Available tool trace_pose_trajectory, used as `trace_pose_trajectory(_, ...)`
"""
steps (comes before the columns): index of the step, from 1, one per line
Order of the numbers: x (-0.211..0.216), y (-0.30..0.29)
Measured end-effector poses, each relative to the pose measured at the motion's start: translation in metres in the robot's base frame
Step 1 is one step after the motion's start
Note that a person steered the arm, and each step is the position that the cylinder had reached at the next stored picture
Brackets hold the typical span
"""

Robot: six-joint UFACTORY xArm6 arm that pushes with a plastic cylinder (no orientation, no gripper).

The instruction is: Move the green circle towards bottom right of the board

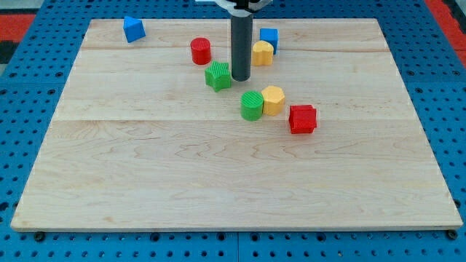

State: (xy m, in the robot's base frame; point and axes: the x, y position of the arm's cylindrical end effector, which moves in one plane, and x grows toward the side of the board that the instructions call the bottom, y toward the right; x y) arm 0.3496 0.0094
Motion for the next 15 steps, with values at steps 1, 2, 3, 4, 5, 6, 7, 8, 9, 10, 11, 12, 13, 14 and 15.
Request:
trace_pose_trajectory(1, 0.023, -0.002)
trace_pose_trajectory(2, 0.052, 0.009)
trace_pose_trajectory(3, 0.069, 0.037)
trace_pose_trajectory(4, 0.087, 0.045)
trace_pose_trajectory(5, 0.108, 0.056)
trace_pose_trajectory(6, 0.128, 0.071)
trace_pose_trajectory(7, 0.136, 0.042)
trace_pose_trajectory(8, 0.136, -0.002)
trace_pose_trajectory(9, 0.149, -0.017)
trace_pose_trajectory(10, 0.173, -0.013)
trace_pose_trajectory(11, 0.167, 0.037)
trace_pose_trajectory(12, 0.174, 0.06)
trace_pose_trajectory(13, 0.186, 0.08)
trace_pose_trajectory(14, 0.177, 0.113)
trace_pose_trajectory(15, 0.185, 0.109)
